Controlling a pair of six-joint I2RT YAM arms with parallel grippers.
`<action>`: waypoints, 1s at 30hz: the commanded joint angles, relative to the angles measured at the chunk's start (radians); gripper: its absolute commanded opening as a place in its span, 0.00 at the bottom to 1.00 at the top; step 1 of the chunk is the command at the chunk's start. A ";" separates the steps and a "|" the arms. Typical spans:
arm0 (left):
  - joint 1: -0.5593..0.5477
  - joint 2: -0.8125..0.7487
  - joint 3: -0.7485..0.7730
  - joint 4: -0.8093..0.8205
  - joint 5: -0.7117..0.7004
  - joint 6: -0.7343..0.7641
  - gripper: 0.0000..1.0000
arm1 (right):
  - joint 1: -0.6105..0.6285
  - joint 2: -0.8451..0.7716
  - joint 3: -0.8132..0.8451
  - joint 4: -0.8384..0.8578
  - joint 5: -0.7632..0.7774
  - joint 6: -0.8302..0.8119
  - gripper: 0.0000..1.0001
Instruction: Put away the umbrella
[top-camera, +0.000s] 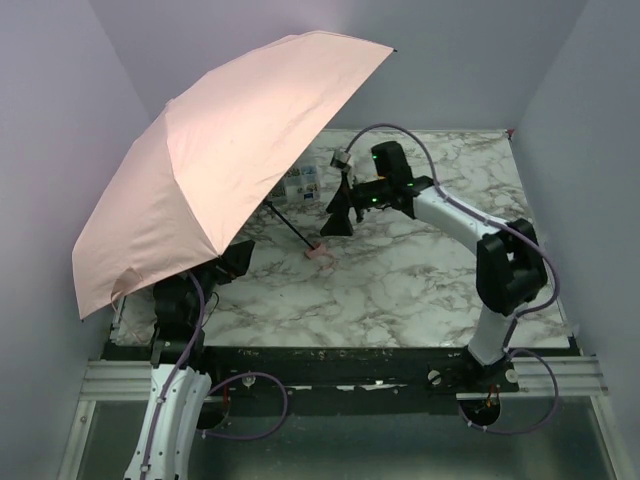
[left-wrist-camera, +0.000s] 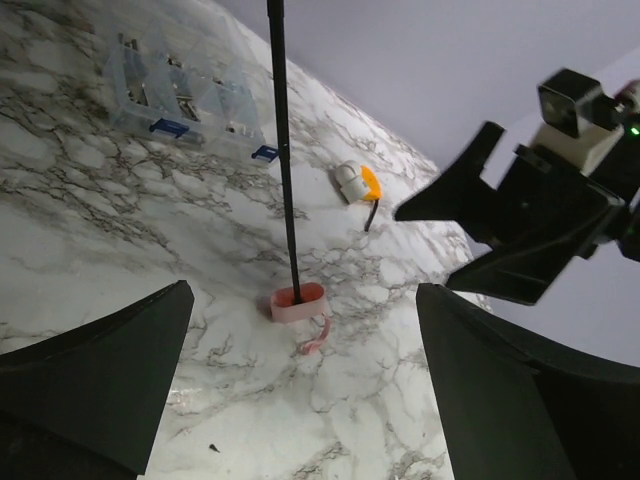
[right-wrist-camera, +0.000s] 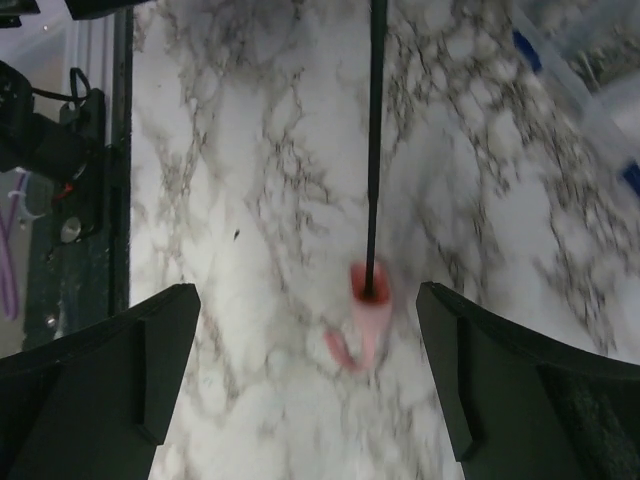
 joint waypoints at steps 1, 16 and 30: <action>-0.002 0.013 -0.039 0.094 0.067 -0.042 0.99 | 0.085 0.161 0.174 0.012 0.080 -0.082 1.00; -0.002 -0.084 -0.102 0.110 0.010 -0.122 0.99 | 0.261 0.567 0.613 0.298 -0.001 0.317 0.86; -0.001 -0.220 -0.065 0.011 -0.023 -0.090 0.98 | 0.281 0.596 0.836 0.263 -0.028 0.469 0.01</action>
